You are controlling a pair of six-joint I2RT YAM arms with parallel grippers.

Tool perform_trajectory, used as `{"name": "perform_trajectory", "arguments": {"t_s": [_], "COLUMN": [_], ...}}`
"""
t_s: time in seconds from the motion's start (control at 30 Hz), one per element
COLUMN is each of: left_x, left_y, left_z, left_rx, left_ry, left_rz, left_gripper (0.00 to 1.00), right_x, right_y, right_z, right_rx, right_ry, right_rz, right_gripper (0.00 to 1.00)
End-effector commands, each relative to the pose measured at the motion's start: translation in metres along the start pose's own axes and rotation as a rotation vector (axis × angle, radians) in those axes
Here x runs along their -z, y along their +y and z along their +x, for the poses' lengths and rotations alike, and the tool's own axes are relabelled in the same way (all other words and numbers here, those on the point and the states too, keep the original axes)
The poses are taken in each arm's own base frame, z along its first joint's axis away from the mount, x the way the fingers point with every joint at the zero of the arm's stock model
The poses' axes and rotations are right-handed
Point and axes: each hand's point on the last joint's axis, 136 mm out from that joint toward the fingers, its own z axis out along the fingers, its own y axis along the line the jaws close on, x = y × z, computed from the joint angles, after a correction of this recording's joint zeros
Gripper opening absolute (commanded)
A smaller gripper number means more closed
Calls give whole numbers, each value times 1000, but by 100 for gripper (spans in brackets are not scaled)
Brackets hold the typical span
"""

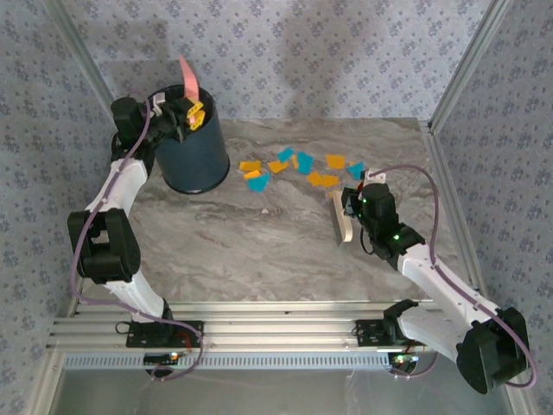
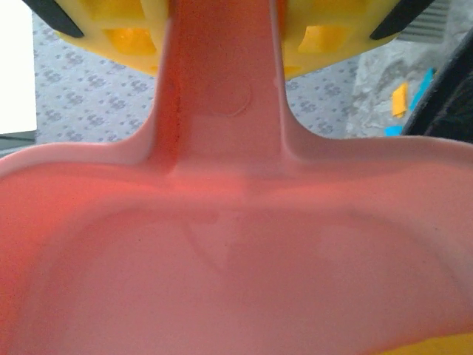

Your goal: Sweep away the paper scraps from the table

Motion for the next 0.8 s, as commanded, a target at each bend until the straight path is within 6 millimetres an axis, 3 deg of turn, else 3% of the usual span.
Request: {"name": "perform_trajectory", "arguments": {"t_s": [0.0, 0.77], "left_x": [7, -5], "left_y": [-39, -76], "left_z": [6, 15], "left_rx": [-35, 50], "left_ry": [-4, -48], "left_rz": [127, 411], "left_gripper": [0, 0], "right_x": [3, 5], "right_y": [3, 1], "right_z": [-15, -14], "right_rx": [-20, -18], "right_ry": [-36, -30], "right_rz": [-10, -2], "right_gripper": [0, 0]}}
